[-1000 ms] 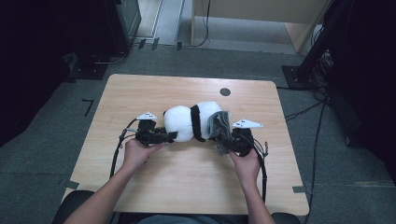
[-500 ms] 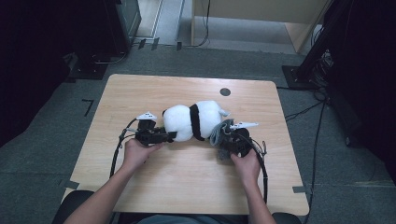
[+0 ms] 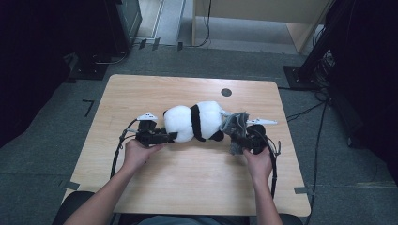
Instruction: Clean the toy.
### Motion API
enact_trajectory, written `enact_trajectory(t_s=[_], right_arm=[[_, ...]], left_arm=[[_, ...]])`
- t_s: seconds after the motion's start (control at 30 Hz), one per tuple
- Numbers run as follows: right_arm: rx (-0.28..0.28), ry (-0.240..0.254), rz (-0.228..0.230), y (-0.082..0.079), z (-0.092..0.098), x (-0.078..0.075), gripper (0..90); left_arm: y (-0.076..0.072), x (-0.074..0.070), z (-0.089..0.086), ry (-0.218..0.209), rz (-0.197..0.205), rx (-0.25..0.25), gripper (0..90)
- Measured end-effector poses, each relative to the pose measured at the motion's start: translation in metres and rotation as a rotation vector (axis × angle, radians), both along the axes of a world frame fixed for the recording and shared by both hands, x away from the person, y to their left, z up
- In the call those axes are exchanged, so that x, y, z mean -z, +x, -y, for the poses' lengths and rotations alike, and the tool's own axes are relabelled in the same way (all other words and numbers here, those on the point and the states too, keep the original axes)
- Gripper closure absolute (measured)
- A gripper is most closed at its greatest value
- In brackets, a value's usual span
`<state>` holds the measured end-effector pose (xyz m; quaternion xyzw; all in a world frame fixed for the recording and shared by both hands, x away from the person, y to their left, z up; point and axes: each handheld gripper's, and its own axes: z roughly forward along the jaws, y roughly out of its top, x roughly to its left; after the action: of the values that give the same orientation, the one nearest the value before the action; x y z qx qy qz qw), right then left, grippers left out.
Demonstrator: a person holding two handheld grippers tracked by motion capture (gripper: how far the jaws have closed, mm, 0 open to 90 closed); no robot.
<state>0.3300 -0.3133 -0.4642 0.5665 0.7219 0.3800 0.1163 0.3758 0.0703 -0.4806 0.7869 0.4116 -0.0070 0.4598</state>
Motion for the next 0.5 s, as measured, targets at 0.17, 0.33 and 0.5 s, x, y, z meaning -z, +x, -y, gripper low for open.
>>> enact_trajectory(t_s=[0.17,0.33,0.5], right_arm=[[-0.019,0.041,0.080,-0.003,-0.001,-0.023,69.1],[-0.077,0.073,0.136,-0.005,-0.019,-0.045,69.1],[-0.179,0.064,0.162,-0.004,-0.054,-0.053,69.1]], left_arm=[[0.000,0.000,0.000,-0.003,0.002,-0.001,51.1],[-0.002,-0.001,0.001,-0.003,-0.001,-0.009,51.1],[-0.006,-0.002,0.003,0.000,0.005,-0.013,51.4]])
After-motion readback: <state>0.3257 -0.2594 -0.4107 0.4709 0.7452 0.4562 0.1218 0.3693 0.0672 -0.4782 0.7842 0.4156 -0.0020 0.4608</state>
